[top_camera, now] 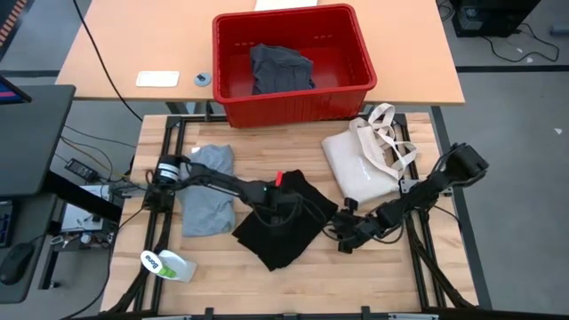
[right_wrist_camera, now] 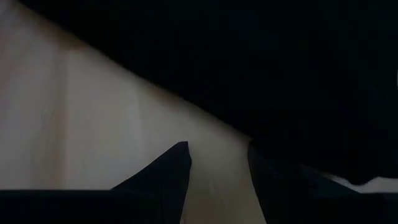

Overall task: Fold Laundry from Bin
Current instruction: Fold the black shirt

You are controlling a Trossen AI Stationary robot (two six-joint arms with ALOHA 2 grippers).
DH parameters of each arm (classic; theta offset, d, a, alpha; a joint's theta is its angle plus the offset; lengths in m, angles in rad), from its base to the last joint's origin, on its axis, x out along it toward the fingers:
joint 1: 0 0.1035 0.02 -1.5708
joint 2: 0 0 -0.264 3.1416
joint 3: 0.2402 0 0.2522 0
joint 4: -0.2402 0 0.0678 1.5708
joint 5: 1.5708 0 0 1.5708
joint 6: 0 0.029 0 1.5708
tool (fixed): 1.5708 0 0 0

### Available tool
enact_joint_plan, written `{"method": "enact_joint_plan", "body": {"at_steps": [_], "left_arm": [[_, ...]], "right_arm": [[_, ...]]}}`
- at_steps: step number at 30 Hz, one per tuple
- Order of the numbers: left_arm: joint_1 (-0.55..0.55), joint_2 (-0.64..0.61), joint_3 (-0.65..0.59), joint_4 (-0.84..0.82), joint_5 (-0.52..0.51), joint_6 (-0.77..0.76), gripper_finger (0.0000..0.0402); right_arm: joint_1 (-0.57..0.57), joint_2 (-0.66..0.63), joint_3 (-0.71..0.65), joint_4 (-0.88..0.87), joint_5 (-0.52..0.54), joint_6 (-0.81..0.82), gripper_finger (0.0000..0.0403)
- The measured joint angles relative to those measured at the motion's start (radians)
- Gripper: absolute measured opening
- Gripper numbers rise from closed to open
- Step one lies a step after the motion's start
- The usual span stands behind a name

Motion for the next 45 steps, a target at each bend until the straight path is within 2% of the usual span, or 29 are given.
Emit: {"method": "enact_joint_plan", "body": {"at_steps": [4,12,15,18,24,27,29,36,40,45], "left_arm": [[-0.022,0.031,0.006,-0.001,0.018,0.000,0.0194],[-0.128,0.025,-0.001,0.095,0.019,-0.039,0.0194],[-0.155,0.026,0.000,0.149,0.027,-0.033,0.0194],[-0.166,0.005,0.005,0.085,0.029,-0.031,0.0194],[-0.158,-0.114,0.005,0.017,0.014,-0.110,0.0194],[-0.131,-0.150,0.006,0.001,-0.015,-0.116,0.0194],[-0.090,-0.157,0.009,-0.005,-0.017,-0.116,0.0194],[0.103,-0.143,0.005,-0.167,-0.001,-0.099,0.0209],[0.187,-0.143,0.007,-0.173,0.110,-0.070,0.0248],[0.249,-0.093,0.008,-0.219,0.193,-0.053,0.0305]], "right_arm": [[-0.004,0.001,-0.002,0.031,0.055,-0.001,0.0175],[-0.039,0.012,-0.004,-0.024,0.375,-0.053,0.0175],[-0.065,0.008,-0.004,-0.012,0.432,-0.157,0.0175],[-0.084,-0.027,-0.004,-0.034,0.377,-0.205,0.0175],[-0.084,-0.177,-0.003,-0.172,0.157,-0.166,0.0175],[-0.084,-0.234,-0.003,-0.173,0.033,-0.173,0.0175],[-0.084,-0.250,-0.003,-0.150,-0.005,-0.186,0.0175],[-0.084,-0.236,-0.003,-0.088,-0.039,-0.247,0.0175],[-0.084,-0.236,-0.003,-0.077,-0.042,-0.248,0.0175],[-0.081,-0.231,-0.003,-0.053,-0.045,-0.247,0.0175]]}}
